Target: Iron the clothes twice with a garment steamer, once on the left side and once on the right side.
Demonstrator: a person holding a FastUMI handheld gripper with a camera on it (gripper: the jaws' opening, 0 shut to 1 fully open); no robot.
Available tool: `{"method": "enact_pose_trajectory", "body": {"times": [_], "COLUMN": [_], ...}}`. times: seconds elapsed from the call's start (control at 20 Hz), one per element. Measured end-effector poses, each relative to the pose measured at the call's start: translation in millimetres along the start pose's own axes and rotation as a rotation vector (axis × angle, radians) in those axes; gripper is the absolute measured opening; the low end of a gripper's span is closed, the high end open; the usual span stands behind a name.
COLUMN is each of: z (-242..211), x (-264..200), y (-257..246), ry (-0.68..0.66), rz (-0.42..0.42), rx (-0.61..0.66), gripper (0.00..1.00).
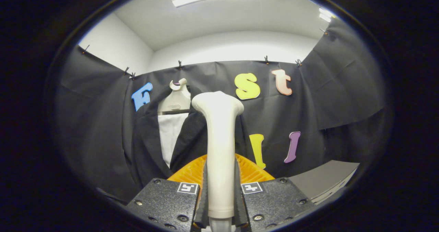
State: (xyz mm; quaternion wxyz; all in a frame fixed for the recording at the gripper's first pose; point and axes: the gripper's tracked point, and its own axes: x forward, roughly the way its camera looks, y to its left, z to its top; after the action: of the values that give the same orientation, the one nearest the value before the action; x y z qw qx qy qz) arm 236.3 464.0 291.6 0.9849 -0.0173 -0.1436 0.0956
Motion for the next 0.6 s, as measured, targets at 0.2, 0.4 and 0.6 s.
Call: {"method": "enact_pose_trajectory", "body": {"times": [0.2,0.4,0.6], "z": [5.4,-8.6,-33.3], "x": [26.7,38.2,41.6], "y": [8.4,12.8,5.0], "ry": [-0.026,-0.017,0.038], "rz": [0.029,0.048,0.033], "rx": [-0.017,-0.029,-0.037], "gripper": [0.33,0.32,0.32]}}
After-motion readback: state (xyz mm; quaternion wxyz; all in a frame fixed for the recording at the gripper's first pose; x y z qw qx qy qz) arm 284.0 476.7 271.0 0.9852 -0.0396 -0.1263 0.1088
